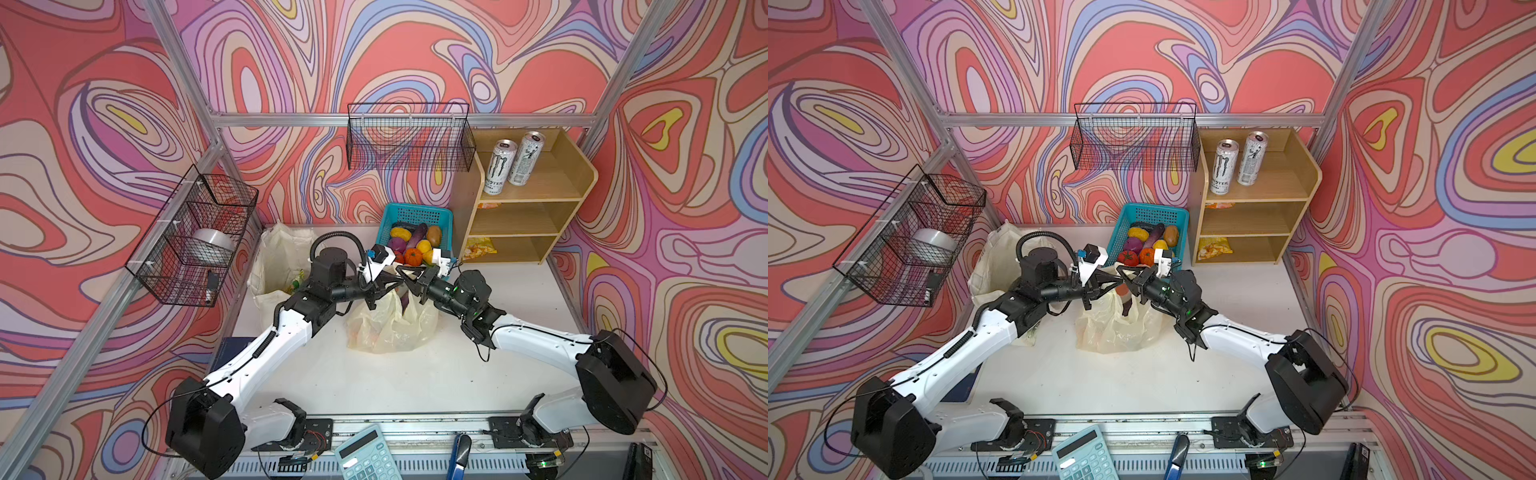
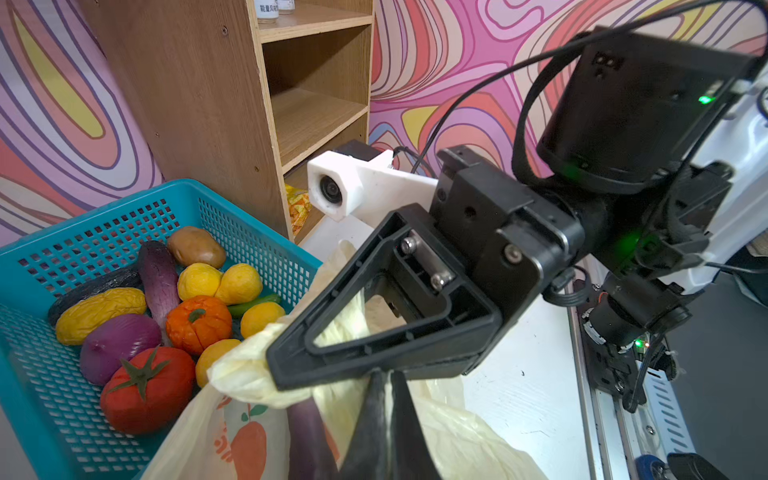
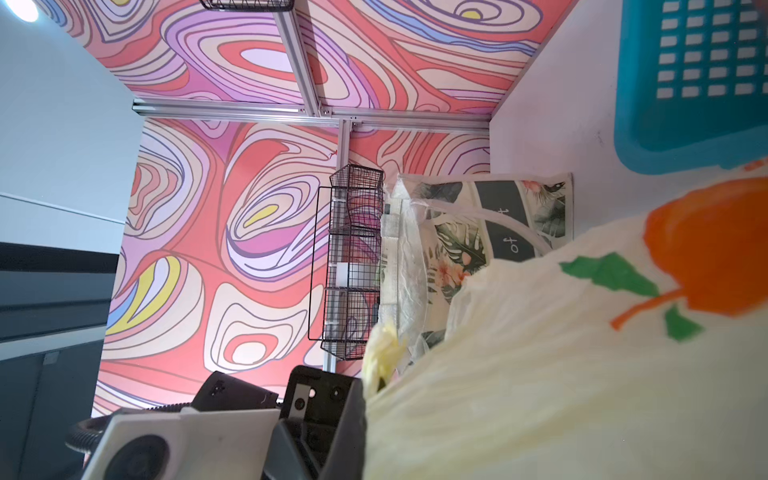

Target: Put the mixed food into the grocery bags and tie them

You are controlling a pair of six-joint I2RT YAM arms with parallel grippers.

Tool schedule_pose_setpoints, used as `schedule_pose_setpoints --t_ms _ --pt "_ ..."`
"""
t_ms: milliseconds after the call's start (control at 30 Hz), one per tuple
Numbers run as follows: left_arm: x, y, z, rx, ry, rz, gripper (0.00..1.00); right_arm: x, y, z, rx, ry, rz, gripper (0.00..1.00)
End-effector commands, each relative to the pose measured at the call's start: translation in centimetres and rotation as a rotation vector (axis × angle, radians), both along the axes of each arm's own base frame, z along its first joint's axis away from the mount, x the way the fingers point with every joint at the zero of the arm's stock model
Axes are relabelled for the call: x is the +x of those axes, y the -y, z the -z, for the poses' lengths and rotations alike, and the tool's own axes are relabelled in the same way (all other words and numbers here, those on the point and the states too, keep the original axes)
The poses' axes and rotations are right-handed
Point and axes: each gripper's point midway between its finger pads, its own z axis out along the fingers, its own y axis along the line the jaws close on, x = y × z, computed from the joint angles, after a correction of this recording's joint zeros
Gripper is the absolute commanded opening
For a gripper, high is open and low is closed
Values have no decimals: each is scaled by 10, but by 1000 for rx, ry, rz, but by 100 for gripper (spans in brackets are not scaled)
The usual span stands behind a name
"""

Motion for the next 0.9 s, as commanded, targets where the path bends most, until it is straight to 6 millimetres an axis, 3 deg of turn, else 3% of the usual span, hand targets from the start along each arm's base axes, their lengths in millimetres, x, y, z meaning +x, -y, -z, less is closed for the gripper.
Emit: schedule_pose_setpoints --t_ms 0,233,367,467,533,600,767,867 --pt "-20 13 11 1 -37 79 10 -10 -8 -7 -1 91 -63 0" --pt "-16 6 -4 -29 -2 11 30 -16 -10 0 -5 153 -158 0" --pt "-18 -7 -35 -126 69 -52 39 -15 -4 5 -14 227 -207 0" --pt "-18 -23 -61 -198 102 -115 40 -15 1 7 -25 289 -256 0" --pt "-12 -35 -66 -231 111 -180 42 -16 3 7 -44 337 -291 0" --pt "-9 -41 -61 -234 93 -211 39 -19 5 4 -60 392 -332 0" --pt "-11 -33 -15 -207 -54 -162 13 -28 9 -3 -101 544 -408 0" --pt "-14 -24 12 -207 -151 -118 10 -32 15 -10 -56 606 -443 0"
